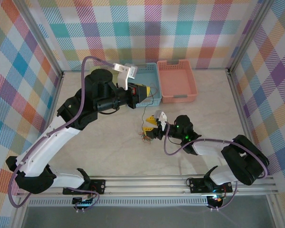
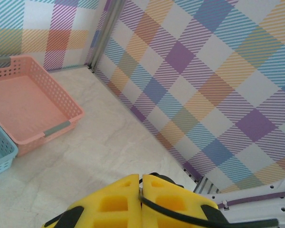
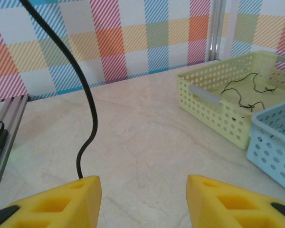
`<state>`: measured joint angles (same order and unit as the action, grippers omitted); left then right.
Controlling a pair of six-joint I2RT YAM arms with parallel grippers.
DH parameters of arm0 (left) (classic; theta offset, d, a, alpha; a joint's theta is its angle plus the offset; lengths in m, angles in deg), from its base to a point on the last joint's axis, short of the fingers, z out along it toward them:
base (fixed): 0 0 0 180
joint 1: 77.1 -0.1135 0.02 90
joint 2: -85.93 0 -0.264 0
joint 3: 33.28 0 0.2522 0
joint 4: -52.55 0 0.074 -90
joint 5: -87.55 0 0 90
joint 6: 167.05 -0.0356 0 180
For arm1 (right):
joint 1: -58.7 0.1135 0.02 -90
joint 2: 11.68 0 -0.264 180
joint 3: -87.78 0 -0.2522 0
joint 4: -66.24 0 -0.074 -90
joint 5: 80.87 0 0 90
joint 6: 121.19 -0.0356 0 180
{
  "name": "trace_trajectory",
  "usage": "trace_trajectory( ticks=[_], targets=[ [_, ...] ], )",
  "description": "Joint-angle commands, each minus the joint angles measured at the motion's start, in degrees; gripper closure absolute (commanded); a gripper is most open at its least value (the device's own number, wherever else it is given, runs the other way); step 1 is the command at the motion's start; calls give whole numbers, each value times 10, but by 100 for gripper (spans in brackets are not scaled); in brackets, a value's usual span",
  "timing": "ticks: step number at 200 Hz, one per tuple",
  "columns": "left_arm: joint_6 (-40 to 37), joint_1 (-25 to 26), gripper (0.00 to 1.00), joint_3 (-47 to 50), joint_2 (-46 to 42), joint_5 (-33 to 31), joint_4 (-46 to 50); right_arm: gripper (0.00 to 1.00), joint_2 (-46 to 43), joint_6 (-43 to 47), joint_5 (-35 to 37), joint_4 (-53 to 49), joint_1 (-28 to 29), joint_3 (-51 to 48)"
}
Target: Untangle the cables
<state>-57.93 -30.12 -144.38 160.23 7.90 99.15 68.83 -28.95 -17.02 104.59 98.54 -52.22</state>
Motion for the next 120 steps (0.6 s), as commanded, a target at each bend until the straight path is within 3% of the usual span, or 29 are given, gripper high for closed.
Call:
trace_trajectory(
  ticks=[1, 95, 120],
  targets=[
    [3, -6, 100, -15, 4, 8, 2, 49, 11, 5, -51, -3, 5, 20],
    [-14, -7, 100, -19, 26, -35, 5, 61, 18, 8, -98, -38, 9, 39],
    [-30, -9, 100, -24, 36, -64, 16, 61, 4, 8, -73, -30, 9, 29]
  ],
)
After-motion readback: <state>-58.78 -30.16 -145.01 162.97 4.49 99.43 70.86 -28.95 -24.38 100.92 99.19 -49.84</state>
